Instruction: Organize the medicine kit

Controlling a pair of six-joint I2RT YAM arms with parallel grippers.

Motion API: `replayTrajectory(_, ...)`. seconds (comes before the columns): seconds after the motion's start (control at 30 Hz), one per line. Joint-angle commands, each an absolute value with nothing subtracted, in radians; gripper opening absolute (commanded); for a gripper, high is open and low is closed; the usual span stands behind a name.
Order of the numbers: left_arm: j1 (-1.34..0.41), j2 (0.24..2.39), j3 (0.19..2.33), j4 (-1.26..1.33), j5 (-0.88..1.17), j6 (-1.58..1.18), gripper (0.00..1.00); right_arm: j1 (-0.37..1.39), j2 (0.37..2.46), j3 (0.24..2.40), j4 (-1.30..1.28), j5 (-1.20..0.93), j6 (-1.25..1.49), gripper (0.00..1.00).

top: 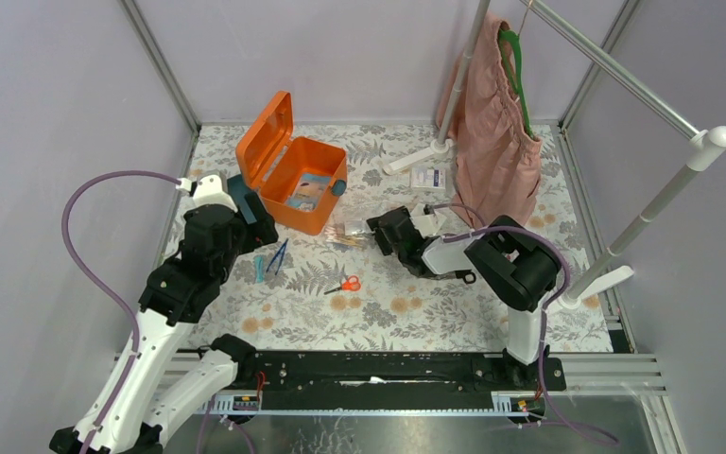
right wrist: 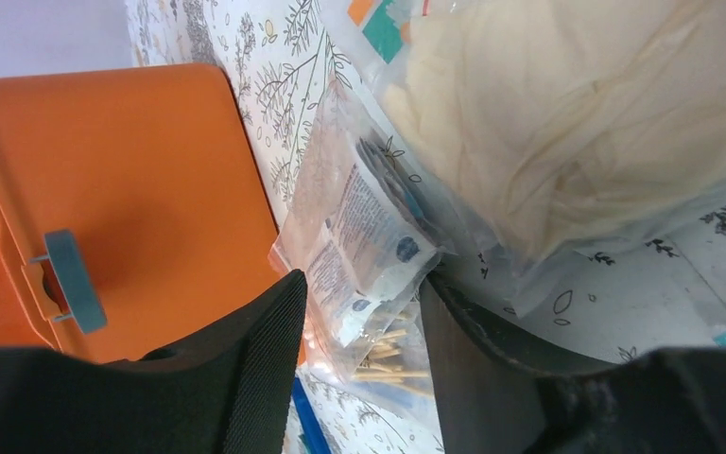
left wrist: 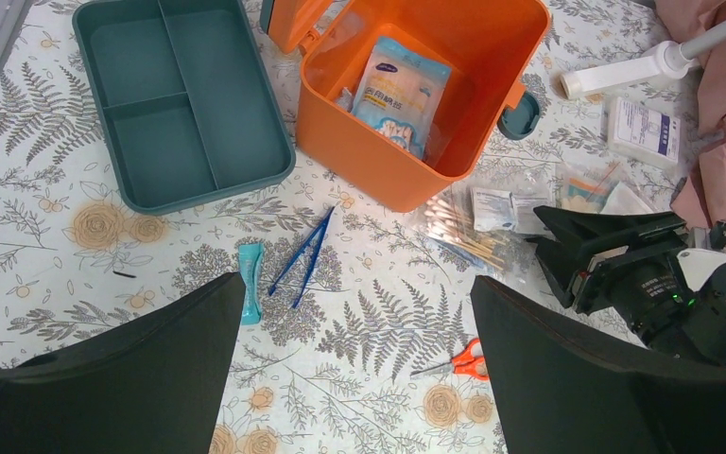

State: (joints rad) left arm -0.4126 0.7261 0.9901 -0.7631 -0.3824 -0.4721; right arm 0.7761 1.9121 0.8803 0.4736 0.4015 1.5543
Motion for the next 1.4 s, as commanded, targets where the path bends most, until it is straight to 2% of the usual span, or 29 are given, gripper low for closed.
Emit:
replayTrajectory(0.0,-0.416,0.714,0.994,-0.754,-0.406,-0.454,0.99,0.773,1.975,0.879,0.426,0.456,1.569,0.52)
replayTrajectory(0.2,-0.416,0.71,0.993,-0.756,-0.405,-0.457,0.99,0.761,1.948,0.846,0.474,0.499,1.495,0.26)
replayTrajectory(0.3,-0.416,0.712,0.991,-0.755,-0.404,-0.46,0.99,0.759,1.921,0.847,0.492,0.51,1.388,0.1)
replayTrajectory(0.4,-0.416,0.714,0.992,-0.755,-0.403,-0.462,0.99,0.758,1.885,0.854,0.518,0.495,1.242,0.0)
replayTrajectory(1.0,-0.416,0.734,1.005,-0.739,-0.403,-0.463,0.99,0.758,1.496,0.896,0.369,0.489,0.641,0.0)
replayTrajectory(1.37,-0.416,0.74,1.021,-0.738,-0.414,-0.459,0.99,0.758,1.453,1.096,0.215,0.376,0.462,0.0)
